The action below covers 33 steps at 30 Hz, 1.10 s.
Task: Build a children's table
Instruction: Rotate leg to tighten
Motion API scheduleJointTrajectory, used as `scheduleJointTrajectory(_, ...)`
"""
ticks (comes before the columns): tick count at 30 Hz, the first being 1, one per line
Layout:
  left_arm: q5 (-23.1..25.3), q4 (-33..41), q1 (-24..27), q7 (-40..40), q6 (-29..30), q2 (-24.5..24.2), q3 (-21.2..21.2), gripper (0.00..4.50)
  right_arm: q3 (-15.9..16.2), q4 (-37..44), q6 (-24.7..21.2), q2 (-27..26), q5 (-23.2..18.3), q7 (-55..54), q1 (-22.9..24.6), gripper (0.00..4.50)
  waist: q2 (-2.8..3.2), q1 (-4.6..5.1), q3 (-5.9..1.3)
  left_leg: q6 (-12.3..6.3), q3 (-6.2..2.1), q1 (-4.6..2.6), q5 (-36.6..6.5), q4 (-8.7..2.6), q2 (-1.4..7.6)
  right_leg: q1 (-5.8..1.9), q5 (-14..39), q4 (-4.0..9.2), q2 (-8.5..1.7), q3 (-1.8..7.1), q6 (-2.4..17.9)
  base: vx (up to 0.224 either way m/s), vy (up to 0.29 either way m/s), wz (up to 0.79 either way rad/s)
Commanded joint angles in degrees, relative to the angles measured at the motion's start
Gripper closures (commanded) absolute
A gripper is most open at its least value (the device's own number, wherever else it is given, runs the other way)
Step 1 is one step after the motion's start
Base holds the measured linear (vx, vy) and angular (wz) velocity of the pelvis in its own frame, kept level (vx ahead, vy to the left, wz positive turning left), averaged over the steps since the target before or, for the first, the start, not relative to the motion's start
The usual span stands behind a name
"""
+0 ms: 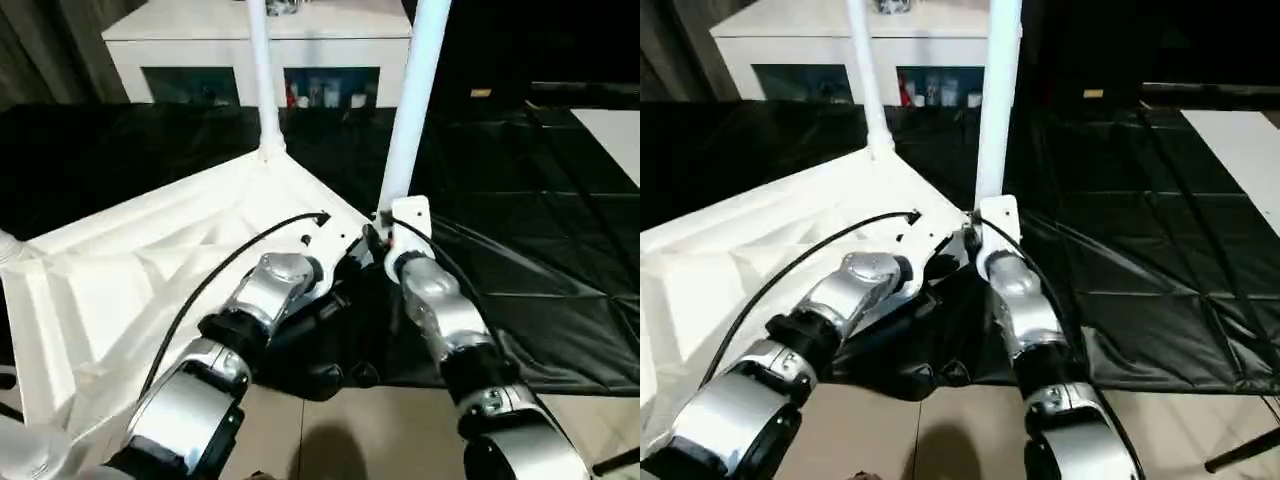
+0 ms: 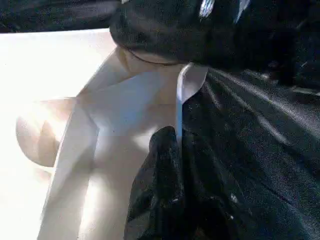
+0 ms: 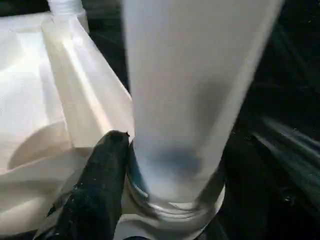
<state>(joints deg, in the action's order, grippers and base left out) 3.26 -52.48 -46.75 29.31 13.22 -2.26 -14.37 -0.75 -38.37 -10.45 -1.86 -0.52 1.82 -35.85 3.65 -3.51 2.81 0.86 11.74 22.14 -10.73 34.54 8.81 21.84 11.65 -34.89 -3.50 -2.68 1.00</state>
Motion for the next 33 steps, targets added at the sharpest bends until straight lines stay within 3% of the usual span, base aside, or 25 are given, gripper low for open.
scheduleJointTrajectory(1,0.5,-0.7,-0.1,-3.6,-2.1,-2.0,2.4,4.50,1.9,-0.6,-0.9,-1.3,-1.5,3.8,1.8,1.26,-0.47,0.05,-3.50,-2.46,-2.97,-1.26,-12.6,-4.68,4.58,-2.00,8.0,4.49,-5.97,2.81,12.4,0.000,0.000,0.00)
scheduleJointTrajectory(2,0.5,0.0,0.3,-2.1,-2.1,-2.4,2.0,4.50,2.4,-0.1,-0.6,-0.6,-1.1,4.8,1.9,1.20,-0.42,0.54,-3.59,-2.43,-3.29,-0.65,-11.9,-4.82,4.59,-2.61,7.8,4.19,-6.09,2.64,12.2,0.000,0.000,0.00)
scheduleJointTrajectory(3,0.5,0.9,0.9,-0.2,-2.5,-2.9,1.5,4.50,2.9,0.4,-0.2,0.2,-1.0,6.5,1.9,1.02,-0.80,0.70,-3.73,-2.71,-3.20,-0.62,-11.0,-4.72,4.60,-2.62,6.8,4.20,-6.00,2.57,12.2,0.000,0.000,0.00)
scheduleJointTrajectory(4,0.4,1.9,1.7,2.2,-2.9,-3.6,0.9,4.50,3.5,0.8,0.2,1.5,-0.9,9.5,1.8,0.93,-0.67,0.63,-3.69,-2.86,-3.16,-0.81,-10.8,-4.60,4.61,-2.36,6.5,4.19,-6.06,2.67,12.5,0.000,0.000,0.00)
scheduleJointTrajectory(5,0.4,2.1,1.8,2.6,-2.9,-3.7,0.8,4.50,3.7,0.9,0.3,1.9,-0.9,10.4,1.8,0.93,-1.08,0.66,-3.79,-3.31,-2.99,-0.87,-10.5,-4.42,4.54,-2.37,5.9,4.18,-6.12,2.66,12.9,0.000,0.000,0.00)
scheduleJointTrajectory(6,0.3,2.3,2.1,3.5,-2.9,-3.9,0.7,4.50,4.1,0.9,0.4,2.5,-1.0,12.1,1.7,0.85,-0.72,0.55,-3.71,-4.16,-2.80,-0.98,-9.2,-4.16,4.64,-2.11,4.9,4.13,-6.16,2.77,13.9,0.000,0.000,0.00)
scheduleJointTrajectory(7,-0.1,4.0,3.3,6.2,-3.2,-4.7,0.2,4.50,5.4,1.8,-0.3,4.7,-1.1,17.0,2.0,0.77,-1.09,0.50,-3.65,-4.46,-2.75,-0.96,-9.1,-4.11,4.61,-2.25,4.9,4.18,-6.10,2.72,14.1,0.000,0.000,0.00)
scheduleJointTrajectory(8,-0.2,4.5,3.7,6.9,-3.1,-4.9,0.0,4.50,5.8,2.2,-0.5,5.4,-1.2,18.4,2.1,0.68,-1.00,0.32,-3.63,-4.91,-2.75,-0.76,-8.2,-4.03,4.61,-2.39,4.3,3.95,-6.14,2.74,14.3,0.000,0.000,0.00)
scheduleJointTrajectory(10,-0.5,8.6,6.5,12.9,-1.4,-7.6,-1.7,4.50,7.9,7.3,-0.1,12.1,-3.5,32.4,4.7,0.68,-1.08,-0.08,-3.64,-5.81,-2.74,-0.89,-8.8,-3.94,4.80,-2.55,4.6,3.95,-6.10,2.64,14.2,0.000,0.000,0.00)
scheduleJointTrajectory(13,-1.3,11.9,8.6,17.4,-0.4,-9.6,-2.9,4.50,9.0,11.2,1.1,16.9,-5.0,40.7,6.8,0.68,-0.98,-0.66,-3.64,-6.56,-2.67,-0.95,-8.2,-3.90,5.09,-2.28,3.5,3.76,-5.97,2.72,14.0,0.000,0.000,0.00)
scheduleJointTrajectory(15,-2.2,17.6,11.9,25.4,0.8,-13.4,-5.1,4.50,9.8,15.4,2.3,23.1,-7.2,50.6,9.2,0.68,-0.66,-0.98,-3.53,-6.18,-2.75,-1.01,-9.4,-4.02,5.38,-2.16,4.5,3.66,-5.95,2.70,14.3,0.000,0.000,0.00)
scheduleJointTrajectory(17,-2.5,19.8,13.0,28.2,1.1,-15.0,-5.9,4.50,10.1,16.8,2.6,24.8,-7.8,53.4,9.8,0.68,-0.40,-0.91,-3.53,-5.58,-2.55,-1.26,-10.4,-4.05,5.26,-1.80,5.3,3.84,-5.71,2.68,14.9,0.000,0.000,0.00)
scheduleJointTrajectory(22,-5.2,30.1,16.9,40.1,2.1,-22.2,-8.7,4.50,10.8,21.5,2.2,29.6,-10.2,62.3,11.3,0.68,-0.39,-1.53,-3.36,-4.33,-2.69,-1.34,-12.0,-4.46,5.50,-1.78,7.7,3.84,-5.73,2.84,14.6,0.000,0.000,0.00)
scheduleJointTrajectory(26,-4.7,32.2,17.0,41.8,3.1,-23.7,-8.9,4.50,12.8,21.1,4.6,30.0,-8.5,63.8,10.6,0.68,-0.33,-1.74,-3.02,-2.43,-2.51,-1.93,-15.0,-4.58,5.34,-1.06,13.5,4.51,-5.73,2.99,14.1,0.000,0.000,0.00)
scheduleJointTrajectory(28,-4.3,31.8,16.7,41.2,2.9,-23.6,-8.7,4.50,14.2,19.9,6.5,29.8,-6.5,63.6,10.1,0.68,-0.54,-1.55,-2.95,-1.61,-2.70,-1.69,-15.5,-4.77,5.27,-1.31,15.0,4.60,-5.82,2.97,13.5,0.000,0.000,0.00)
scheduleJointTrajectory(31,-4.0,31.6,16.3,39.6,2.6,-23.3,-8.5,4.50,16.0,18.9,8.3,29.5,-5.1,64.2,9.8,0.68,-0.67,-1.31,-3.02,-1.15,-2.78,-1.68,-15.5,-4.85,5.20,-1.27,14.7,4.55,-5.73,2.97,13.1,0.000,0.000,0.00)
scheduleJointTrajectory(33,-4.2,32.0,16.3,39.3,2.9,-23.5,-8.6,4.50,16.5,19.4,8.2,29.5,-5.2,65.7,10.0,0.68,-0.68,-1.55,-3.14,-1.81,-2.66,-1.71,-14.6,-4.63,5.17,-1.34,13.2,4.48,-5.80,3.10,13.3,0.000,0.000,0.00)
